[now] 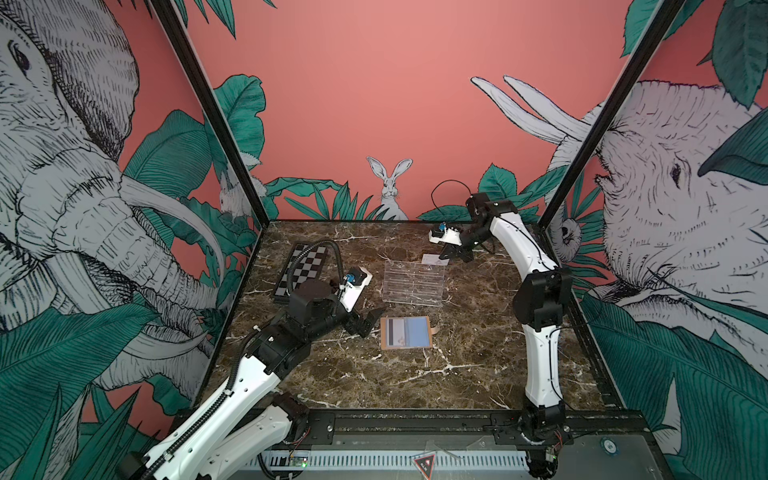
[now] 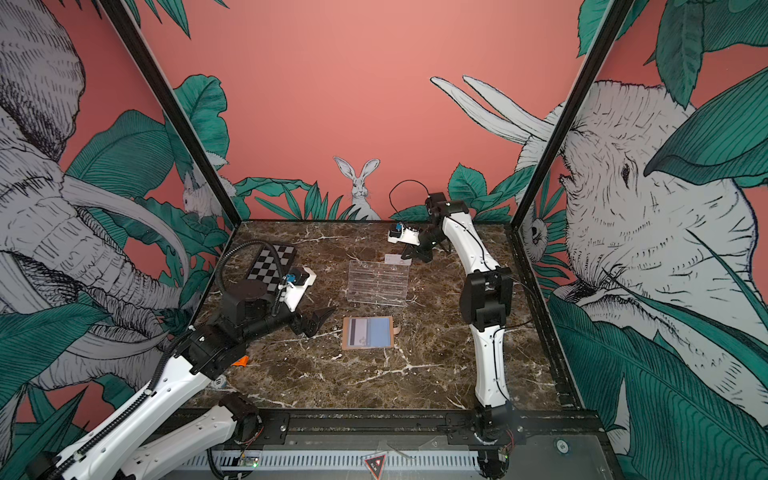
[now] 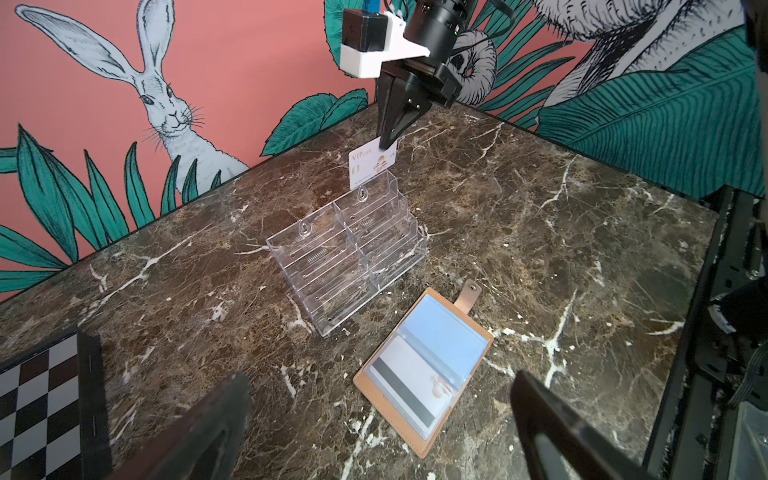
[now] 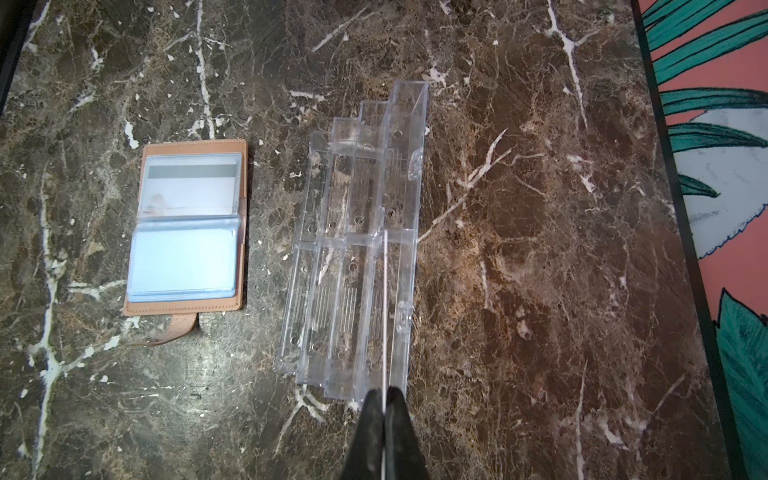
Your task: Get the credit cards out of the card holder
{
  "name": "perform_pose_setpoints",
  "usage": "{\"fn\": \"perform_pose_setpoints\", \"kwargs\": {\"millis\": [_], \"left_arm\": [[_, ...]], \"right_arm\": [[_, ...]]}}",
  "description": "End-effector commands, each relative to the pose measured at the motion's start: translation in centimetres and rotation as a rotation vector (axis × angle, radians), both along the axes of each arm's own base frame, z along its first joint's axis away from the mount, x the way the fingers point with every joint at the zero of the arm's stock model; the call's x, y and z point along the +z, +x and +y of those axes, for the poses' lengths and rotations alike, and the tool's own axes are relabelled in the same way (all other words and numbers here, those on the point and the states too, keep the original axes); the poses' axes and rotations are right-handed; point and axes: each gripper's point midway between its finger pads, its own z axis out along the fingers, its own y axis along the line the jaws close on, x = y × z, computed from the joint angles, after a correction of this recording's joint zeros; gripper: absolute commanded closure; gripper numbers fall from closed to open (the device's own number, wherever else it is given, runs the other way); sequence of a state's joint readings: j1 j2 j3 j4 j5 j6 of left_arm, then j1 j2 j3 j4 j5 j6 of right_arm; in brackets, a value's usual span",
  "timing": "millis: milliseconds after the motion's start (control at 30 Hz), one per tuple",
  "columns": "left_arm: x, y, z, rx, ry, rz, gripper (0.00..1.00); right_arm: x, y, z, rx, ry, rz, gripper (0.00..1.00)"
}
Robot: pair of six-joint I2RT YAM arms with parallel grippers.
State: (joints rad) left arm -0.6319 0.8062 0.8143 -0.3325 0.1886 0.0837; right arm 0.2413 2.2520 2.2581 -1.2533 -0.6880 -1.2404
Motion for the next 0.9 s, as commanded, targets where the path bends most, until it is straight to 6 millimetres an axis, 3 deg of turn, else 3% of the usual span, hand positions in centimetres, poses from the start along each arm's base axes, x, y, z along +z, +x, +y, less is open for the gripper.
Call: {"fn": "perform_pose_setpoints", "kwargs": {"millis": [0, 867], "left_arm": [[-0.4, 0.1, 0.3, 0.007, 0.022, -0.011, 0.01], [-0.6, 0.2, 0.2, 0.001, 0.028, -0.004, 0.01]], "right_arm": [[-0.9, -0.2, -0.1, 0.015, -0.018, 0.029, 1.00], [-3.1, 0.4, 1.9, 0.058, -0.019, 0.036, 1.00]]}}
